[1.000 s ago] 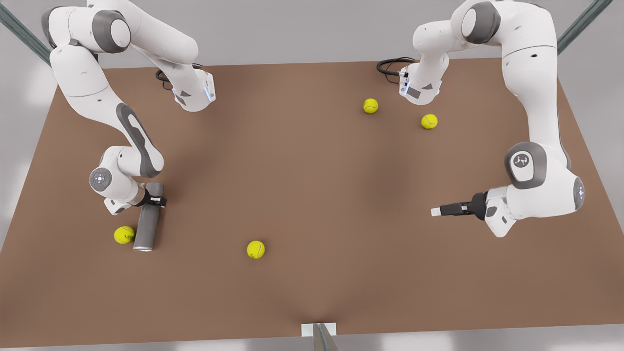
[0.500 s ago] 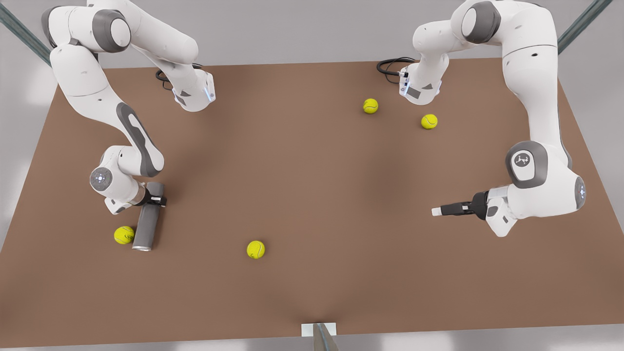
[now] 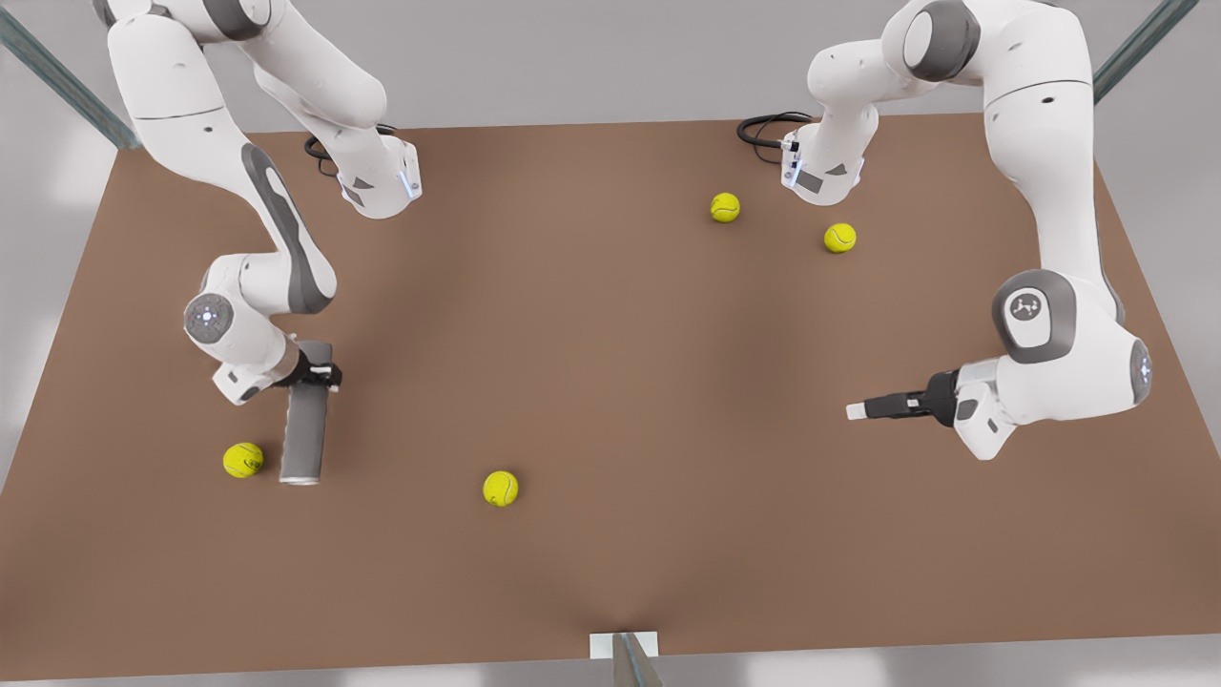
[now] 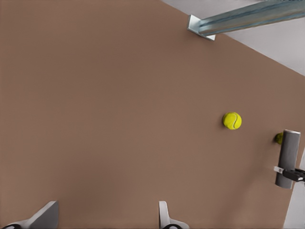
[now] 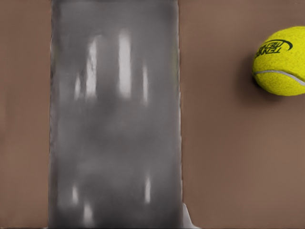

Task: Put the tennis tube upright

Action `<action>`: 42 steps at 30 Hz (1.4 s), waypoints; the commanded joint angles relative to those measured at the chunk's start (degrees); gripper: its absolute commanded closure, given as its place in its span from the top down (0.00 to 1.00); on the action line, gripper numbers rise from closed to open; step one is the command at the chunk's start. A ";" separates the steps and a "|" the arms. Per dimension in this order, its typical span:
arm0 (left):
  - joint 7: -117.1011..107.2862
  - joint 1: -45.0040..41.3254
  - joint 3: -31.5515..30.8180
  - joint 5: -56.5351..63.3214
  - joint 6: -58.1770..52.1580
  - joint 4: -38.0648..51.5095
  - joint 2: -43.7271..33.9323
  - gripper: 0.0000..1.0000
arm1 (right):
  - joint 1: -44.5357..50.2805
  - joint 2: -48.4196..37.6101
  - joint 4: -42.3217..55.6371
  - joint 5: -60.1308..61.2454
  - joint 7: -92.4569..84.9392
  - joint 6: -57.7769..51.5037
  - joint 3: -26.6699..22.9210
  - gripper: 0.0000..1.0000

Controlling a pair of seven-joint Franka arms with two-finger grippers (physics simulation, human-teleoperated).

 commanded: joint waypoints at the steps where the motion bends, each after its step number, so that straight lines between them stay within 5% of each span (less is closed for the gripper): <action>1: 0.00 0.01 0.00 0.01 0.09 0.00 0.08 1.00 | 0.12 -0.38 0.00 0.46 0.36 -0.05 0.51 0.75; 6: -0.09 -0.08 -0.09 -0.69 0.62 0.00 0.87 1.00 | 1.35 -0.82 1.84 0.82 3.35 -1.81 13.69 0.75; 11: -0.18 -1.83 -0.09 -8.34 4.74 0.00 3.07 1.00 | 13.12 0.06 6.15 0.03 0.81 -4.71 13.96 0.75; 20: -0.18 -6.32 -3.34 -14.67 10.46 6.33 13.00 1.00 | 19.81 4.02 8.44 -2.52 -35.50 3.46 13.43 0.74; 23: 0.79 -5.97 -3.17 -14.23 10.37 6.24 13.44 1.00 | 25.34 8.23 10.11 -3.84 -37.96 6.54 12.29 0.74; 26: 0.87 -5.79 -3.08 -13.97 10.37 6.24 13.44 1.00 | 36.77 10.78 12.39 -3.84 -37.87 8.56 2.62 0.74; 31: 0.87 -5.79 -3.08 -13.97 10.37 6.24 13.44 1.00 | 44.24 19.57 21.18 -8.94 -39.81 10.85 -5.38 0.74; 38: 0.87 -5.97 -3.08 -13.97 10.37 6.24 13.71 1.00 | 54.79 25.55 28.39 -10.69 -39.81 10.85 -13.29 0.74; 42: 0.87 -6.06 -3.08 -13.88 10.37 6.07 13.44 1.00 | 56.81 28.18 31.29 -11.75 -39.72 10.67 -13.29 0.76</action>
